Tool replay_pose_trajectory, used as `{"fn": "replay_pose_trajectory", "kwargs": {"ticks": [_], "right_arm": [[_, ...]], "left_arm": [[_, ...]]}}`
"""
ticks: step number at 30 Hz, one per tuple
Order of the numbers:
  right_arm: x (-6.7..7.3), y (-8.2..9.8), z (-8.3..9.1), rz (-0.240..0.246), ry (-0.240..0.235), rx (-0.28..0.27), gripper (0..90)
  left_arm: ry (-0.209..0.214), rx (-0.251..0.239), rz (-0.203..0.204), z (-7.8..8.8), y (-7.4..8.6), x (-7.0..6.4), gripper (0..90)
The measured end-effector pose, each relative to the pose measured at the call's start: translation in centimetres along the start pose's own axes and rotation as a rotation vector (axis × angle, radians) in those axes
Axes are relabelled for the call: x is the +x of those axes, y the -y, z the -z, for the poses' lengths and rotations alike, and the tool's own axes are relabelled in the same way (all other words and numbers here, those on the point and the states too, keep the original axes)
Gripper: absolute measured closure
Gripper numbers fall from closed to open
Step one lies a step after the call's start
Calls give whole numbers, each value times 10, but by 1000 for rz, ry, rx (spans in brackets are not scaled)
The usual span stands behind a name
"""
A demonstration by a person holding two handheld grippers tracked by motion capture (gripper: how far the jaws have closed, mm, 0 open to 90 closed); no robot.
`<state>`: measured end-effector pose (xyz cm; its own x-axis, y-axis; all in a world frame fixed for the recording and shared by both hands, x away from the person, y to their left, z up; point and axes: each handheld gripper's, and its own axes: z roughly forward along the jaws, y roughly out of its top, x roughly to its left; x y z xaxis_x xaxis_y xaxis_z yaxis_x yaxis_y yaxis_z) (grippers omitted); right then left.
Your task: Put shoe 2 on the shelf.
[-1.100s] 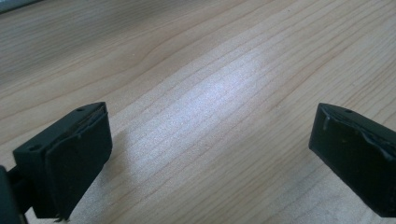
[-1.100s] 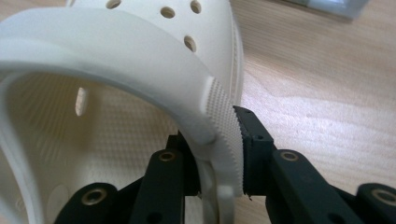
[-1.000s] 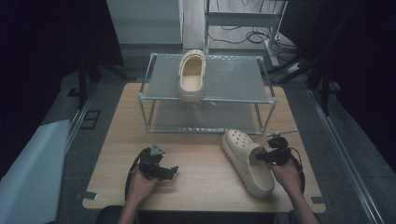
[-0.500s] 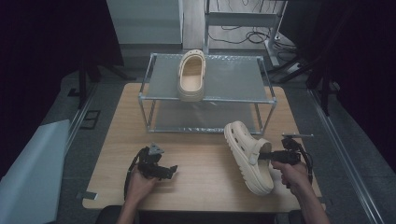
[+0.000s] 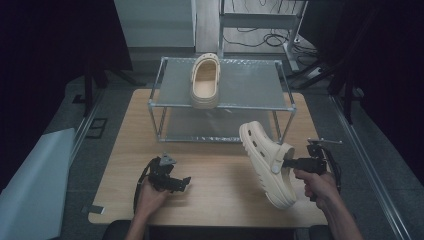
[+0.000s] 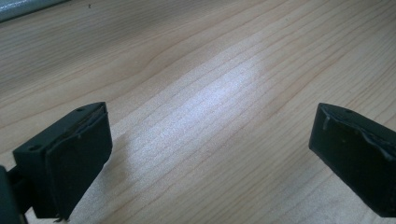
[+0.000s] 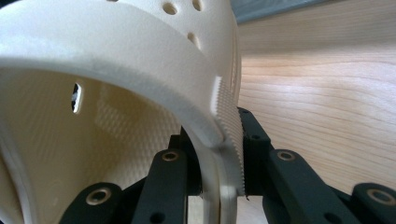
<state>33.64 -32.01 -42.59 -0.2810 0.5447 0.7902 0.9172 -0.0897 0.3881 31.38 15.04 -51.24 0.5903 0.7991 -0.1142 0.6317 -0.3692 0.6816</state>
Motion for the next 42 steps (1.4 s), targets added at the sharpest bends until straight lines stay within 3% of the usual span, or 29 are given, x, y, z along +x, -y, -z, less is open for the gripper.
{"fn": "replay_pose_trajectory", "kwargs": {"ticks": [17,28,42], "right_arm": [[45,-29,20,-31,-73,-70,762],[78,-72,22,-16,-25,-124,762],[89,-126,6,-58,71,-209,763]], "left_arm": [[-4,8,-20,-2,-2,-3,0],[-8,14,-35,-3,-1,-4,0],[1,10,-30,-3,-1,-3,0]]}}
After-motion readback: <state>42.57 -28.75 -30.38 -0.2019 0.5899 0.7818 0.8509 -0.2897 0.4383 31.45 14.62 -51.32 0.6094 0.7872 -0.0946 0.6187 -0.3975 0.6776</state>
